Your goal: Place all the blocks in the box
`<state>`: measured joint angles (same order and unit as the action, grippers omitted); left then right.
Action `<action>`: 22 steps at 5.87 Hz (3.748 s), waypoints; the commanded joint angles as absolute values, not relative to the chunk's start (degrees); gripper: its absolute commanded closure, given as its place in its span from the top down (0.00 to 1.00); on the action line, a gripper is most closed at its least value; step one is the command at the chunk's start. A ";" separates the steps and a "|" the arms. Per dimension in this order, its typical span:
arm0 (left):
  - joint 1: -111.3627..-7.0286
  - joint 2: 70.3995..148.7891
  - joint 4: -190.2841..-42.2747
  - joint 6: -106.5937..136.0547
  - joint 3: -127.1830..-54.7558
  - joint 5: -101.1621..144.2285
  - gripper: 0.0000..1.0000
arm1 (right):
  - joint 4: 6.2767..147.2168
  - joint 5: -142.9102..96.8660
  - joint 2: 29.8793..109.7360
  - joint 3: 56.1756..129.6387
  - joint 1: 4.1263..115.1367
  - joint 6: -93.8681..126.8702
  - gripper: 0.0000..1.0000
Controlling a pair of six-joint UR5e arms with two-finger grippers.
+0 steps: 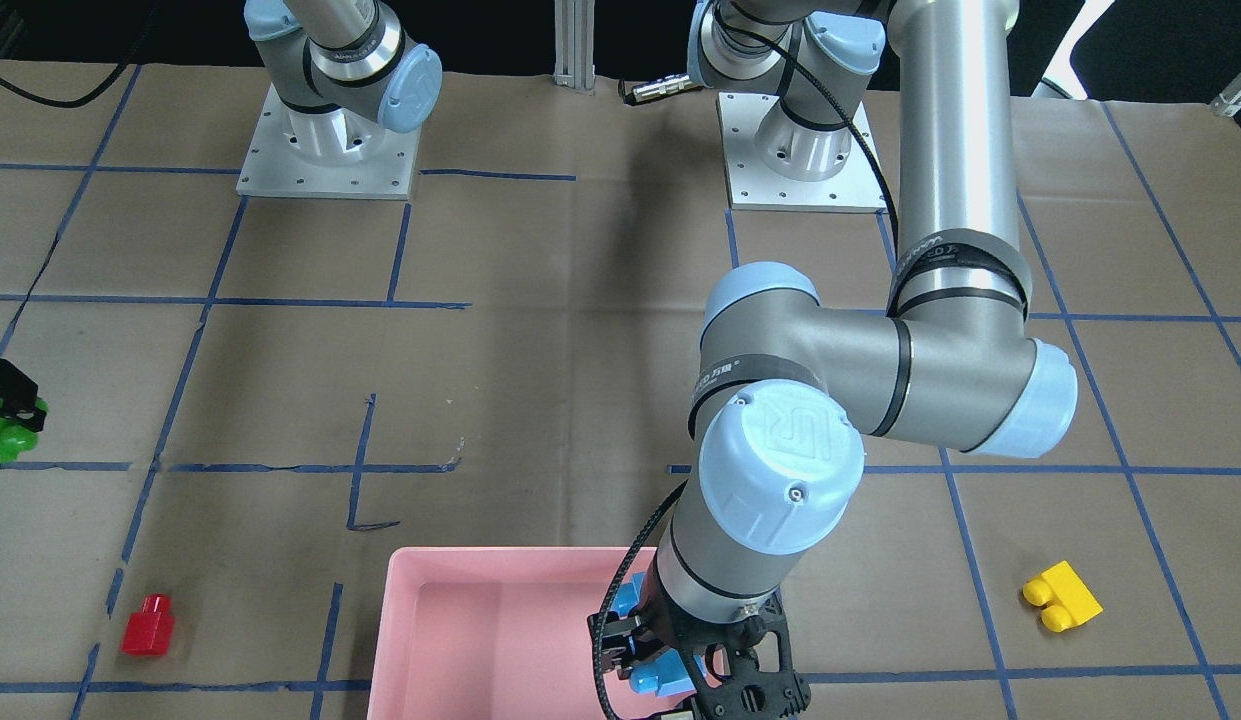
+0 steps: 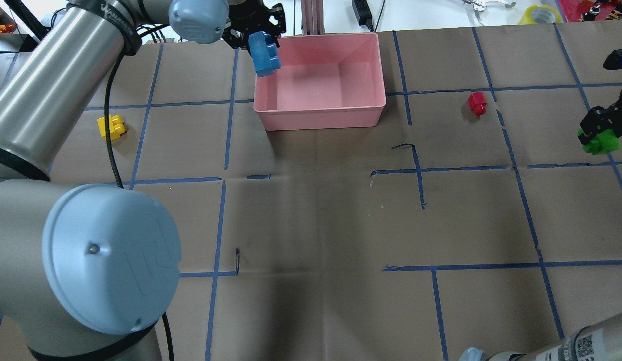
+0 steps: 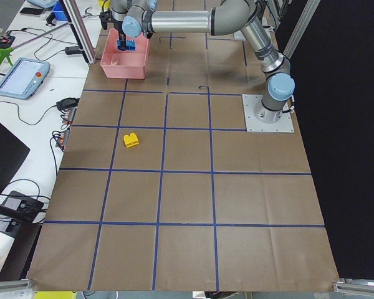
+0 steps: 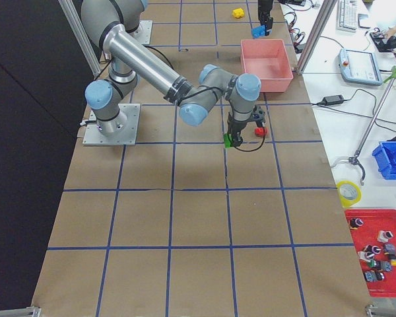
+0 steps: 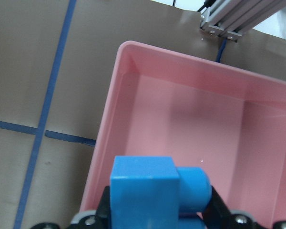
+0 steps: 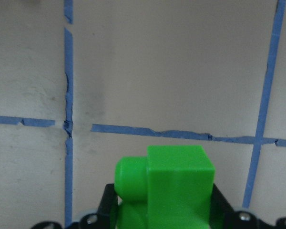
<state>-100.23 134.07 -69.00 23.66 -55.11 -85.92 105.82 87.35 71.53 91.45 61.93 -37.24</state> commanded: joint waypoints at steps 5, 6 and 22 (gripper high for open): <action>-98.98 131.08 -68.80 23.21 -54.49 -85.79 1.00 | 90.70 76.05 69.17 78.32 82.84 -7.53 0.03; -94.70 126.78 -75.08 19.55 -54.93 -82.56 1.00 | 91.92 72.89 68.13 78.22 87.23 -1.99 0.03; -66.01 129.99 -57.01 16.17 -80.03 -90.53 1.00 | 94.30 87.18 65.03 68.53 83.88 -13.15 0.85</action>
<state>-66.05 129.64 -62.18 16.40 -76.39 -90.53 94.71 85.59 63.01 65.59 87.59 -9.20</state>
